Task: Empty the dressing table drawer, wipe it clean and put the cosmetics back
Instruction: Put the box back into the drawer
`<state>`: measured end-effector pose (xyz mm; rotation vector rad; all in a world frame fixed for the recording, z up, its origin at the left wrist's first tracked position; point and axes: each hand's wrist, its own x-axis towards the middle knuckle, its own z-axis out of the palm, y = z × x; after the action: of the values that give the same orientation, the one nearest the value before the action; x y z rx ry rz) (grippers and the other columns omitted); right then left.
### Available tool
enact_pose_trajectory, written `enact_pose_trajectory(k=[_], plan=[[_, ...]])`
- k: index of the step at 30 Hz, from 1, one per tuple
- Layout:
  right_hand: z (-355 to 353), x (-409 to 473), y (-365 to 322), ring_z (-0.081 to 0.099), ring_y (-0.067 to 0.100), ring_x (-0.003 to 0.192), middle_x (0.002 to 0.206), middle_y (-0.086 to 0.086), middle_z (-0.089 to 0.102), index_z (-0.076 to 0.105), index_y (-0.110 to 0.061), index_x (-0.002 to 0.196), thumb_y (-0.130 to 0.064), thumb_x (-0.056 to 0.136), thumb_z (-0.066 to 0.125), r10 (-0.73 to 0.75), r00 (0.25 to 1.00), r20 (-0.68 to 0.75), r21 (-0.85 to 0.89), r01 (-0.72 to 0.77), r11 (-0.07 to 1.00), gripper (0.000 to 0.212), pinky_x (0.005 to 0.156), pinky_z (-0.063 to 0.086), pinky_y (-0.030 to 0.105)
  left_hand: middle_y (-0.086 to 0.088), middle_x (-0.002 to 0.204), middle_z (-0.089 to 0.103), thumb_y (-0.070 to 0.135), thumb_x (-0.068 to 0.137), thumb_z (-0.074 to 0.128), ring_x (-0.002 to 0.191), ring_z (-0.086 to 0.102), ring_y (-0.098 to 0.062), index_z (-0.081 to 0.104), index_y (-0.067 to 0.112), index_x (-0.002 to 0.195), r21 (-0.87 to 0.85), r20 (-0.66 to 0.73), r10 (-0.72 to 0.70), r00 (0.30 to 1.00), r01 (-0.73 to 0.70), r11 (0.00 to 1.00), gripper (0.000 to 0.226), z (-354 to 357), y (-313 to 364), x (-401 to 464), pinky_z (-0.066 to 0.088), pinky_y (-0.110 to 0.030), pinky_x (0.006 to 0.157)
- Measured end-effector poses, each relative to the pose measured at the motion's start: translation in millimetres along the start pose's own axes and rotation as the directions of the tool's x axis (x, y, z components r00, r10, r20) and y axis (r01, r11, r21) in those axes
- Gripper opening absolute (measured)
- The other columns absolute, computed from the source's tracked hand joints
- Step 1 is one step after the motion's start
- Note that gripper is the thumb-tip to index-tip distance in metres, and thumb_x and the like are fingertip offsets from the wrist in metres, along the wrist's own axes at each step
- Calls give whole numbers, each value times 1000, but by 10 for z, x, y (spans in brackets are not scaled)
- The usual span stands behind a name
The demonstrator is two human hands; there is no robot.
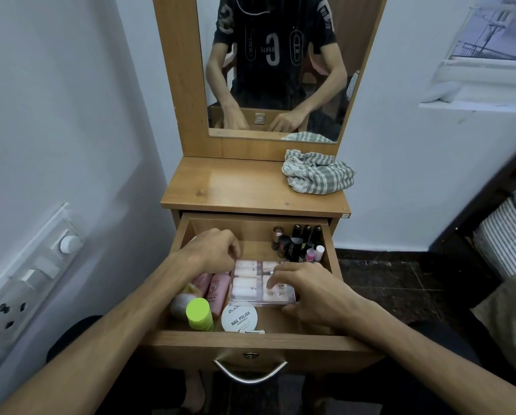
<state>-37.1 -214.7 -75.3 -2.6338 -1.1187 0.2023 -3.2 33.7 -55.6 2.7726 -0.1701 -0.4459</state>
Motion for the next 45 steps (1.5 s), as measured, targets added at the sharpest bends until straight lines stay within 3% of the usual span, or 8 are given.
enact_pose_trajectory(k=[9,17,22,26,31,37,41,45], plan=[[20,39,21,62,19,119,137,-6,61,66,-27,127,-27,87,78,-9,1000,26,-21,10,1000,42,95,56,41,6,112,70,17,74,60,113,62,-18,72,27,114,73,17,54,998,-56,996,43,16,28,-26,54,-38,94],[-3,4,-13,63,22,115,141,-7,59,63,-29,135,-32,89,75,-10,1000,3,-88,11,996,47,91,54,39,2,162,31,55,66,85,150,28,-22,28,30,156,189,305,130,943,-194,963,110,126,352,-104,23,-52,122],[-204,-70,-138,67,16,99,116,-11,72,70,-34,123,-41,91,73,-77,994,-78,-103,69,992,33,75,51,34,2,149,47,46,63,89,139,42,-20,38,29,151,152,225,196,954,-233,960,103,161,333,-61,36,-42,115],[-264,25,-341,69,8,85,92,-11,78,73,-40,120,-35,89,76,-119,991,61,-9,120,993,31,75,50,27,11,131,61,49,48,92,122,57,-14,53,36,138,58,229,185,956,-203,977,99,118,272,42,50,-36,102],[-203,168,-498,68,29,99,112,6,76,61,-30,140,-28,96,69,-198,958,209,-120,226,967,45,72,39,31,6,119,66,38,54,81,110,63,-17,62,34,130,-65,302,183,936,-171,983,78,-32,249,113,53,-39,98],[-78,314,-568,66,39,102,117,15,67,54,-16,130,-28,97,64,-129,929,347,-202,208,957,37,81,55,48,4,121,67,35,52,84,113,63,-17,65,28,127,-194,333,194,923,-134,972,77,-90,217,165,51,-39,103],[17,365,-538,67,38,99,113,16,67,60,-10,123,-24,95,67,-101,939,330,-278,199,940,32,72,46,40,3,124,65,30,55,86,118,62,-17,64,26,130,-192,333,190,924,-130,973,78,-74,217,205,50,-39,106],[13,344,-523,67,38,103,115,17,67,59,-7,126,-21,95,68,-118,935,335,-317,229,920,35,79,54,46,3,125,64,30,58,88,118,61,-17,63,27,130,-184,334,195,922,-140,973,76,-78,209,208,51,-39,105]])
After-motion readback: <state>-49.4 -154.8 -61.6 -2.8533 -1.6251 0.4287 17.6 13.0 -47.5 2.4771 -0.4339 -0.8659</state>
